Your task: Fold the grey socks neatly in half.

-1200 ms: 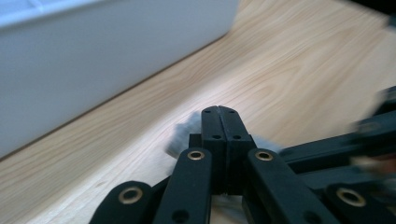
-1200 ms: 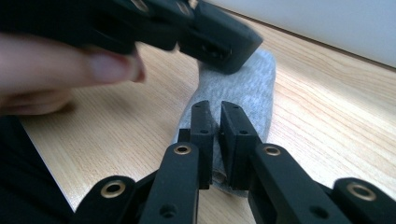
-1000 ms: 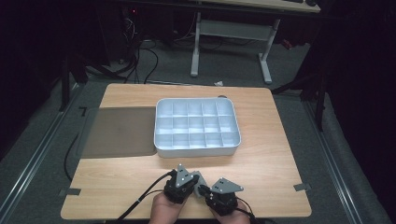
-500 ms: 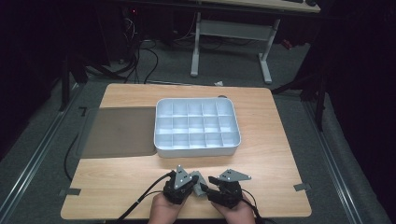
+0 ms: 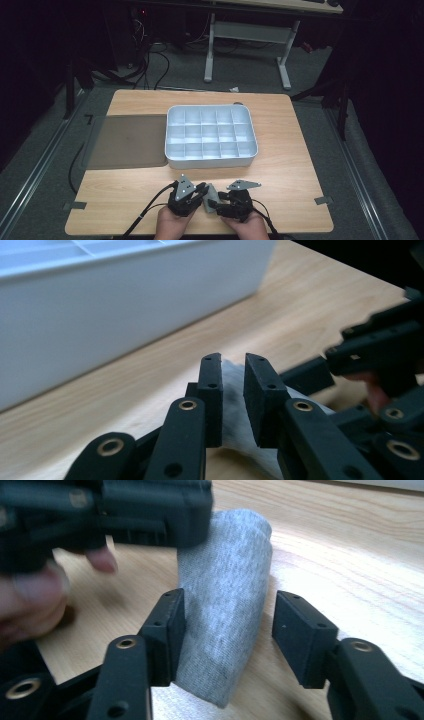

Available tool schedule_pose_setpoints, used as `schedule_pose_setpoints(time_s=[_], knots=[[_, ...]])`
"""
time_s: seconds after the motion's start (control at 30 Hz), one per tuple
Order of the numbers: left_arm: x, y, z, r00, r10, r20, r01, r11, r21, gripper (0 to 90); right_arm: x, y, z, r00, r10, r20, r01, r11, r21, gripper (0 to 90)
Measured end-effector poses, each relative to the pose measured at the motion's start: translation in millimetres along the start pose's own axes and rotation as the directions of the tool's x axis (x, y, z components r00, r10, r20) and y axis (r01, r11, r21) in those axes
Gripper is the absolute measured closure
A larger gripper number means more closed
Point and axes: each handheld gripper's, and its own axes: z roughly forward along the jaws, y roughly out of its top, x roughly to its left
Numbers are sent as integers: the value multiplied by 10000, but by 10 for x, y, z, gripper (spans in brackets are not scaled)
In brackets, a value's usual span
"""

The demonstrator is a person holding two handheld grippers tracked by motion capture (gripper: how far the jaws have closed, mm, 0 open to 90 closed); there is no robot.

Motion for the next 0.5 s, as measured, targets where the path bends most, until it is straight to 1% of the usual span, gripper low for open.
schedule_pose_setpoints(time_s=[0.03, 0.1, 0.17, 0.23, 0.3, 0.37, 0.5], knots=[[15, -7, 5, 10000, -63, 1, 63, 9999, 86, 783, 9, 0, -3, 9999, 4, -100, -4, 10000, 0, 539], [30, -27, 18, 10000, -37, -49, 39, 9995, 313, 790, 17, 6, -7, 9999, -125, -109, 125, 9999, 45, 570], [30, -42, 31, 10000, -60, -50, 62, 9992, 403, 792, 24, 16, -7, 9997, -185, -154, 186, 9998, 91, 581], [32, -51, 44, 10000, -45, -14, 45, 9988, 498, 799, 18, 29, -3, 9997, -151, -205, 155, 9997, 189, 581], [53, -59, 58, 9999, -99, 134, 89, 9973, 731, 802, 13, 41, 3, 9996, -73, -257, 80, 9996, 267, 576], [78, -66, 64, 9995, -207, 241, 186, 9965, 821, 804, 5, 53, 15, 9995, -29, -326, 41, 9992, 389, 565], [100, -70, 63, 9994, -123, 331, 91, 9955, 943, 818, 12, 78, 46, 9990, 24, -453, 4, 9981, 623, 553]])
